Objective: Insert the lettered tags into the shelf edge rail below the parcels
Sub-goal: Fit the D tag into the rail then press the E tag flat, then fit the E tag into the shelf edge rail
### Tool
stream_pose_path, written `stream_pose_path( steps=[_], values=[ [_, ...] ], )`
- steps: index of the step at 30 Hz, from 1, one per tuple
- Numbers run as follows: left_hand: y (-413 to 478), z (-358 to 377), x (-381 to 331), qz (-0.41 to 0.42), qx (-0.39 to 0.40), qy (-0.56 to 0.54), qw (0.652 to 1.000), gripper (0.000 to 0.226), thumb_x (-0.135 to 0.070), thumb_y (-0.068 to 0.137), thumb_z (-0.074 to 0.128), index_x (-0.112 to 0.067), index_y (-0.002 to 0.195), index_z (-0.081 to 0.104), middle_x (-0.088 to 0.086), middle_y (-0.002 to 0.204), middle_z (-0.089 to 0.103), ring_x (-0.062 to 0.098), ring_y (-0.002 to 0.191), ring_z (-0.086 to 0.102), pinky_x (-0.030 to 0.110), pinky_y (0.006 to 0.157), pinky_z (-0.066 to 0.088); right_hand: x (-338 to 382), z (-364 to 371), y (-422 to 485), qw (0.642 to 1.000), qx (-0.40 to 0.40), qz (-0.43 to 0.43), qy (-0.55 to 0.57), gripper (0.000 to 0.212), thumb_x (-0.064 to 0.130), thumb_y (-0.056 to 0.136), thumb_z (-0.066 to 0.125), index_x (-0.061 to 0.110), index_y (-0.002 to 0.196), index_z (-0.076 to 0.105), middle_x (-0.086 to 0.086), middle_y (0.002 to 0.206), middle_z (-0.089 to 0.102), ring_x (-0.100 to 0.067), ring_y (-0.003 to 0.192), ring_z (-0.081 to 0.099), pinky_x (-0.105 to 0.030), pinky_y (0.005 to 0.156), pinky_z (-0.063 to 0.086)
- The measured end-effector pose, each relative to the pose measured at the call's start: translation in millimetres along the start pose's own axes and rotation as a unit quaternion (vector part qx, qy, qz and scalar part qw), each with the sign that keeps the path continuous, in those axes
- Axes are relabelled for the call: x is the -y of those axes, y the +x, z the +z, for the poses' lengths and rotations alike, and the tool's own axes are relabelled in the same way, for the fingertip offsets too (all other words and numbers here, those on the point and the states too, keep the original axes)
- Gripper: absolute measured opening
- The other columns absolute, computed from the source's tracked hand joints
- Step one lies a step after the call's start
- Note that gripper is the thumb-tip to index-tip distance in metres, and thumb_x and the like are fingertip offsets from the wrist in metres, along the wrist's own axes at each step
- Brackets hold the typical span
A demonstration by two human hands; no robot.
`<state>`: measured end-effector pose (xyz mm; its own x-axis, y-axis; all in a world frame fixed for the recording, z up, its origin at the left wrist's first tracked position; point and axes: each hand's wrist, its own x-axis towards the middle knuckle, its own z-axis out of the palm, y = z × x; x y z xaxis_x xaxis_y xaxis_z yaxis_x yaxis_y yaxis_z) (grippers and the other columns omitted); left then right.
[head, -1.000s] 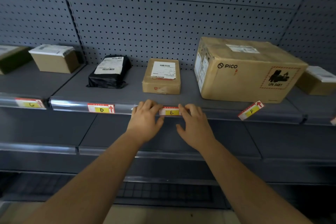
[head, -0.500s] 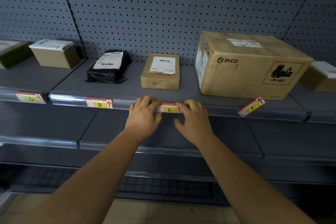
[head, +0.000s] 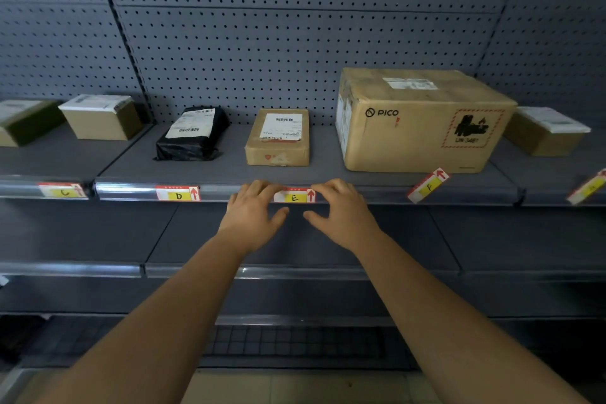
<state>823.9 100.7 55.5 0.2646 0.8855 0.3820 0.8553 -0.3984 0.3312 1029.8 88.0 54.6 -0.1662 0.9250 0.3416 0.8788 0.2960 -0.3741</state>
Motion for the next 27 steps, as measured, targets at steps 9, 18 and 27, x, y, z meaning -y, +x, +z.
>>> stream_pose_path(
  steps=[9,18,27],
  values=[
    [-60,-8,-60,0.048,0.005,-0.057,0.997,0.047,-0.047,0.088,0.052,-0.025,0.13,0.051,-0.004,0.133,0.05,0.019,0.125,0.042,0.039,0.102,0.033,-26,-61,-100,1.0,-0.004,0.026,0.001,0.054,0.054,0.089,0.056,0.025,0.134,0.053,0.003,0.129,0.049,-0.015,0.121,0.043,-0.037,0.102,0.041],
    [-74,23,-141,0.078,0.022,-0.097,0.992,0.047,-0.047,0.089,0.052,-0.025,0.131,0.05,-0.006,0.134,0.047,0.016,0.127,0.039,0.037,0.105,0.031,-70,-111,-161,0.998,-0.019,0.057,0.001,0.054,0.051,0.09,0.056,0.027,0.138,0.048,0.005,0.136,0.046,-0.013,0.127,0.039,-0.035,0.104,0.04],
    [7,68,-195,0.033,0.012,-0.09,0.995,0.042,-0.046,0.088,0.055,-0.028,0.126,0.053,-0.007,0.128,0.051,0.016,0.12,0.045,0.039,0.104,0.035,-165,-146,-109,0.998,-0.027,0.047,-0.015,0.054,0.048,0.09,0.057,0.028,0.139,0.047,0.005,0.134,0.048,-0.013,0.125,0.041,-0.033,0.1,0.041]
  ],
)
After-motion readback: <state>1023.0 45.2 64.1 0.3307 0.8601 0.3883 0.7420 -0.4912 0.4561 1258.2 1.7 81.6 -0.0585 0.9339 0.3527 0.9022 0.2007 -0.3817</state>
